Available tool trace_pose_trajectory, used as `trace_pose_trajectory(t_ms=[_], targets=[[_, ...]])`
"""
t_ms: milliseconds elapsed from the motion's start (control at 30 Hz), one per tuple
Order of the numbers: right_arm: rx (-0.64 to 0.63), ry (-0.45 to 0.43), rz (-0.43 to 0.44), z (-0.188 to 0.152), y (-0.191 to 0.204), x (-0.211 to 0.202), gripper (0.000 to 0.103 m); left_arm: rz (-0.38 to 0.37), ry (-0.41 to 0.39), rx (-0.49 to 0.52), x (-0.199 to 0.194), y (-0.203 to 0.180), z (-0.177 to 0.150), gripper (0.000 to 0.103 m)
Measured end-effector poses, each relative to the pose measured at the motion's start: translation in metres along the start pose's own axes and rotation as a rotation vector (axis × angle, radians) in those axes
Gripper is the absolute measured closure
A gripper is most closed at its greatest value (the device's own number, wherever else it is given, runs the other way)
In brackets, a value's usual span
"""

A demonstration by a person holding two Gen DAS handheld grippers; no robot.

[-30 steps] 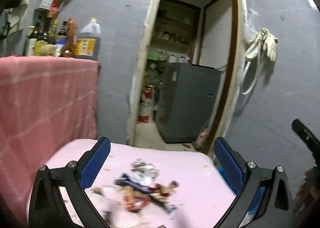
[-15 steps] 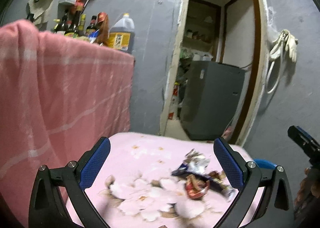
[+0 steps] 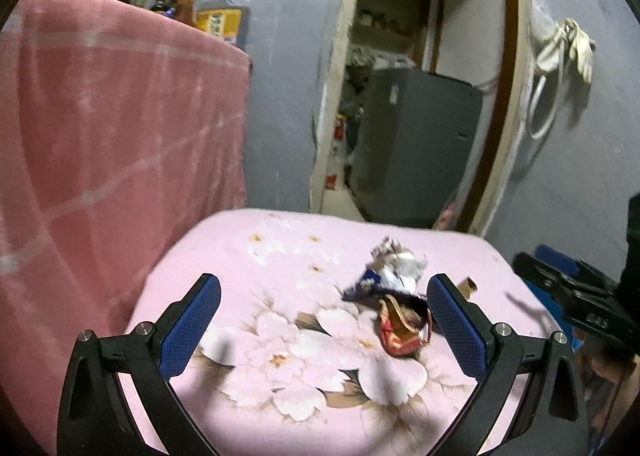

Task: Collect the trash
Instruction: 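Grasp the red-brown wrapper with the left gripper while the right grasps a torn red-tan scrap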

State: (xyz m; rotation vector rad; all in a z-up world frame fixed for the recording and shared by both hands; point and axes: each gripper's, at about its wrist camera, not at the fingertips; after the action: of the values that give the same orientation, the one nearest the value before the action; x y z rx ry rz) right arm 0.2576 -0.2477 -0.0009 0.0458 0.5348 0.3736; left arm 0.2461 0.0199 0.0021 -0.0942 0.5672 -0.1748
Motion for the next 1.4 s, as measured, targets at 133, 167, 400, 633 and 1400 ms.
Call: trace_pose_trajectory(t_ms=[133,167,400,633,1400], targets=[[-0.013,0.052,0.033,-0.005,0.001,0.014,0.021,-0.022,0.089,0.048,0.015,-0.01,-0.004,0.002],[-0.017,0.064,0.037,-0.006,0.001,0.017,0.022,-0.028,0.103,0.057,0.017,-0.013,-0.006,0.003],[0.001,0.106,0.064,-0.009,-0.004,0.023,0.028,-0.088,0.176,0.099,0.03,-0.027,-0.009,0.011],[0.025,0.117,0.071,-0.008,-0.008,0.026,0.029,-0.16,0.249,0.084,0.047,-0.034,-0.008,0.037],[-0.095,0.286,0.085,-0.008,0.022,0.063,0.048,-0.237,0.316,0.059,0.057,-0.031,-0.009,0.091]])
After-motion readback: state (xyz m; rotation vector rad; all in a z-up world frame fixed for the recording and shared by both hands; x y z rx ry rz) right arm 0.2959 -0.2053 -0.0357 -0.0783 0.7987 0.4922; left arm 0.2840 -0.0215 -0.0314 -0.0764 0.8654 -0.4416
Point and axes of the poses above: each gripper's, at about its wrist camera, not at the fingertips, and x roughly the way its jaws point, y to its left, z to its top, and after that the axes turned 4 degrees about y, right-handed
